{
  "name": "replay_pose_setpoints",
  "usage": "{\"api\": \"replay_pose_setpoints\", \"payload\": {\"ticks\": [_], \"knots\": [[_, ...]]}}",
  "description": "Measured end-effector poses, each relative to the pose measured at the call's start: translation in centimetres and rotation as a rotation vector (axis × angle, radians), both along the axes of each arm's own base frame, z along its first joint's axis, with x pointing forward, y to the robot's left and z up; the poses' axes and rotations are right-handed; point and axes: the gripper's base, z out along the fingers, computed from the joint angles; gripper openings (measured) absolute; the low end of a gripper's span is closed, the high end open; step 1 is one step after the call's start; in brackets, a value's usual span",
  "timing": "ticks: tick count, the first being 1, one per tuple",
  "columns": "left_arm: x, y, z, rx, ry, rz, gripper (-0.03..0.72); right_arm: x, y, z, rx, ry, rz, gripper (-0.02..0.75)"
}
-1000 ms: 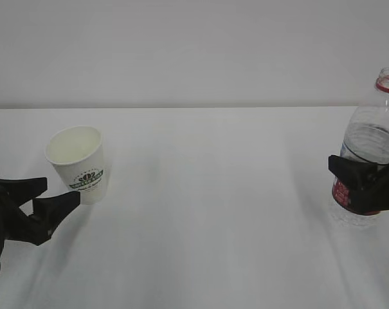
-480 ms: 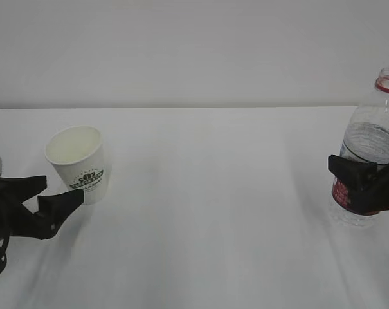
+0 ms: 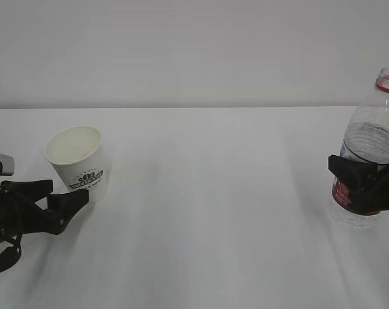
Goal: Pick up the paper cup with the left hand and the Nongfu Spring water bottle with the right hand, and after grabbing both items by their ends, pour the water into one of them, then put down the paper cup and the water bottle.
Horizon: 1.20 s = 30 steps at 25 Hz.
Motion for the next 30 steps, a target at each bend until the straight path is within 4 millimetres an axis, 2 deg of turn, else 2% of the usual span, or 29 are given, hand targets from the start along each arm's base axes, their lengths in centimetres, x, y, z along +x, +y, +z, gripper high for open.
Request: {"api": "replay_pose_setpoints", "payload": {"ticks": [30], "knots": [[2.6,-0.5,-2.3,0.001,0.011,-0.028,0.686,0.0,0.0,0.0,-0.001,0.0,0.001,0.471]]}}
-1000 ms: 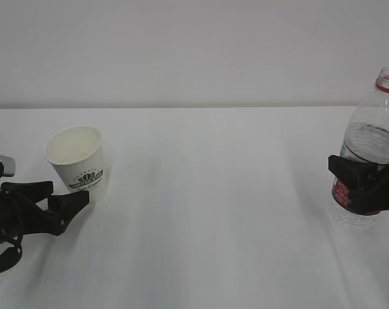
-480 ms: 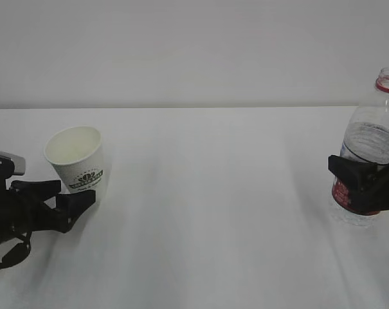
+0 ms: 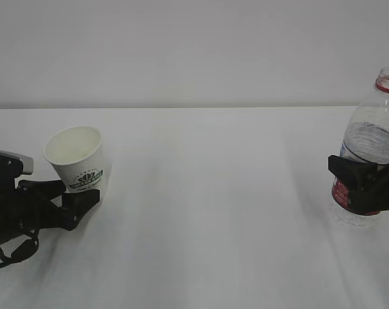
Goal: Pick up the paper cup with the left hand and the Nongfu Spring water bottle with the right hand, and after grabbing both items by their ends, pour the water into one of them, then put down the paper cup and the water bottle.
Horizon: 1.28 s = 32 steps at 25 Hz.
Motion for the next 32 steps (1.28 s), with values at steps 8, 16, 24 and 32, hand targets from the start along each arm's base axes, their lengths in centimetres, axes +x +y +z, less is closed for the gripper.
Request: {"api": "replay_pose_setpoints", "payload": {"ticks": [8,16,24,32], "knots": [[0.0,-0.2,-0.3,0.001,0.005,-0.026,0.686,0.0,0.0,0.0,0.0,0.0,0.0,0.471],[0.5,-0.3,-0.2,0.009,-0.018,-0.044,0.686,0.0,0.0,0.0,0.0,0.0,0.0,0.471],[1.0,-0.4,0.0,0.008,-0.036,-0.048,0.686,0.0,0.0,0.0,0.0,0.0,0.0,0.47],[2.4,-0.6,0.5,0.006,-0.085,-0.051,0.686,0.0,0.0,0.0,0.001,-0.002,0.0,0.47]]}}
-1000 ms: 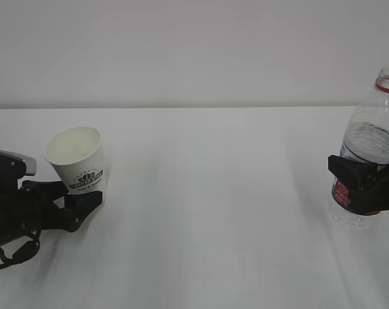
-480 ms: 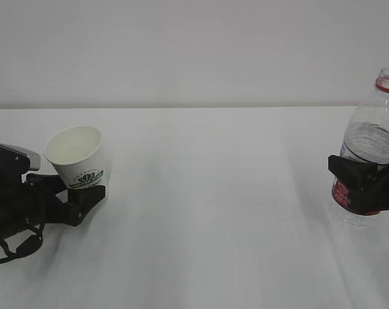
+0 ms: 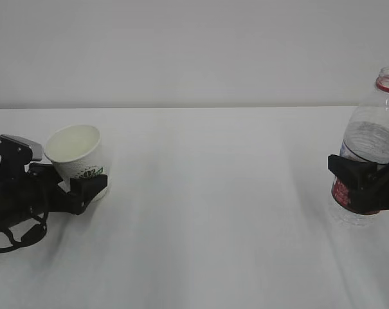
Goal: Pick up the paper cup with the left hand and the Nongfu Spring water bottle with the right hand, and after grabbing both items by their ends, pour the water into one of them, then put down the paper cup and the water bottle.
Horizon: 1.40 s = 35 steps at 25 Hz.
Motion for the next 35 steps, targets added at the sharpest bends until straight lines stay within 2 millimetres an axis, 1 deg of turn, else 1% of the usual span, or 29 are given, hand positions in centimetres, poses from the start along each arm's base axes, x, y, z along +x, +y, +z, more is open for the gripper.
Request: {"api": "replay_pose_setpoints", "payload": {"ticks": [3,12,14,19,26,33,35], "knots": [[0.4,-0.04,0.18,-0.001,-0.015,0.0,0.686,0.0,0.0,0.01,0.0,-0.001,0.0,0.47],[0.53,-0.05,0.11,-0.002,-0.015,0.0,0.683,0.0,0.0,0.01,0.0,-0.001,0.0,0.47],[0.53,-0.05,0.11,-0.002,-0.016,0.0,0.669,0.0,0.01,0.02,0.001,-0.002,0.0,0.47],[0.53,-0.05,0.11,-0.002,-0.016,0.0,0.6,0.01,0.01,0.03,0.001,-0.003,0.001,0.47],[0.52,-0.1,0.15,-0.061,0.02,0.017,0.587,0.01,0.02,0.05,0.002,-0.006,0.001,0.47],[0.09,-0.71,0.22,-0.059,0.024,-0.071,0.585,0.01,0.02,0.06,0.003,-0.006,0.001,0.47],[0.0,-0.87,0.52,-0.056,0.017,-0.095,0.585,0.01,0.02,0.06,0.003,-0.006,0.001,0.47]]}}
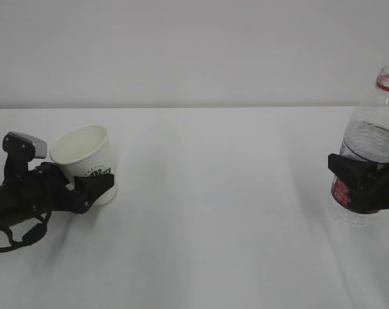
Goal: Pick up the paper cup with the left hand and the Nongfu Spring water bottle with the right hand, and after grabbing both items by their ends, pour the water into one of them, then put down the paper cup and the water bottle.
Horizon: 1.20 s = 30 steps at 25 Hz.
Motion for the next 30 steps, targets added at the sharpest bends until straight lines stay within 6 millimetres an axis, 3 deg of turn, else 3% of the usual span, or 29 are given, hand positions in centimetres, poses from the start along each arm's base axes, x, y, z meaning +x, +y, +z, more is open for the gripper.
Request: {"api": "replay_pose_setpoints", "payload": {"ticks": [8,16,30], "knots": [[-0.2,-0.5,1.7,0.008,-0.058,-0.077,0.585,0.0,0.0,0.0,0.0,0.0,0.0,0.47],[-0.6,-1.2,2.2,0.01,-0.068,-0.146,0.585,0.0,0.0,0.0,0.0,0.0,0.0,0.47],[-3.4,-7.6,2.2,-0.004,-0.065,-0.356,0.566,0.0,0.0,0.0,0.0,0.0,0.0,0.47]]}}
